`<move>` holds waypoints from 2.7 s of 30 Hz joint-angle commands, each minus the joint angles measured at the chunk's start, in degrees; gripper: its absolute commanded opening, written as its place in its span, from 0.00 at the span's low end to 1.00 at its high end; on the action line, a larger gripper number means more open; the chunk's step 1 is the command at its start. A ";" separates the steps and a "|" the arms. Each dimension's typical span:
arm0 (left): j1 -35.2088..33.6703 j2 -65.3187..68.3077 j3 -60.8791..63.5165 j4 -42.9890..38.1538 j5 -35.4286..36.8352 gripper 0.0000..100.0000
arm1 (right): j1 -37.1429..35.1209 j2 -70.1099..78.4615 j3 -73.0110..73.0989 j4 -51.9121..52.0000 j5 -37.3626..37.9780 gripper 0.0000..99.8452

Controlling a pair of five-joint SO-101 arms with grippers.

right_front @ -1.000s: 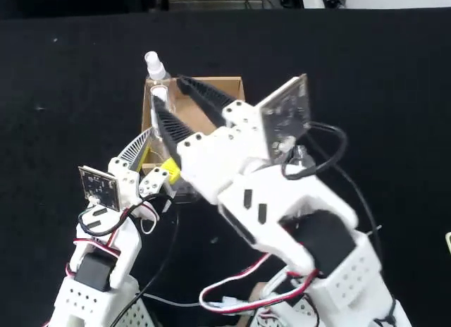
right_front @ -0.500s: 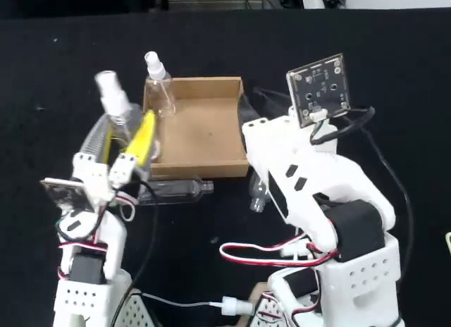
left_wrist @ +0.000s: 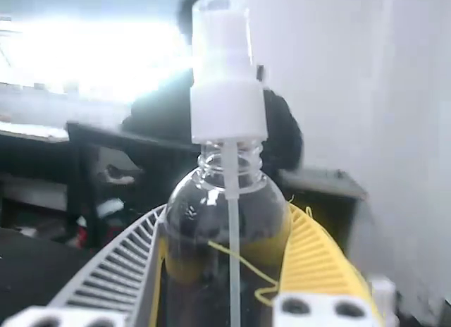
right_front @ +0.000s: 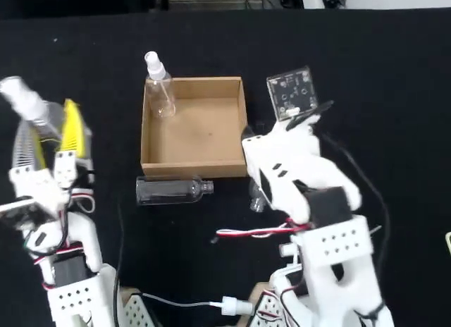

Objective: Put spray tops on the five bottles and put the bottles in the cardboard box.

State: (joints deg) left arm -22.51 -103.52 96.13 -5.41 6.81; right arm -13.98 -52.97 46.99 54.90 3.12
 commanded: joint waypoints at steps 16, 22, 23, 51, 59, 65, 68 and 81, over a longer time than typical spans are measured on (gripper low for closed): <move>-8.66 39.30 -21.14 -11.43 -12.13 0.03 | 0.62 -1.54 21.85 -25.58 -0.09 0.04; -10.42 57.67 -17.80 -36.92 -12.48 0.03 | 0.62 -1.54 22.29 -26.37 -0.09 0.04; -10.51 60.75 -17.71 -39.47 -12.48 0.03 | 0.62 -1.54 22.29 -26.37 -0.09 0.04; -26.15 132.66 -32.57 -88.18 -12.04 0.03 | 0.62 -1.54 22.37 -26.37 -0.09 0.04; -26.33 136.88 -32.57 -88.53 -12.04 0.03 | 0.62 -1.54 22.37 -26.37 -0.09 0.04; -26.42 135.38 -32.40 -88.62 -12.04 0.03 | 0.62 -1.45 22.37 -26.37 -0.09 0.04; -26.42 134.07 -32.13 -88.62 -12.04 0.07 | 0.62 -1.45 22.37 -26.37 -0.09 0.04; -26.42 133.45 -32.57 -88.79 -12.04 0.26 | 0.79 -1.45 22.37 -26.37 0.18 0.04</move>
State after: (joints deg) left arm -48.70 32.57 64.84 -93.23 -5.23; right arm -13.89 -52.97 69.58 29.93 3.03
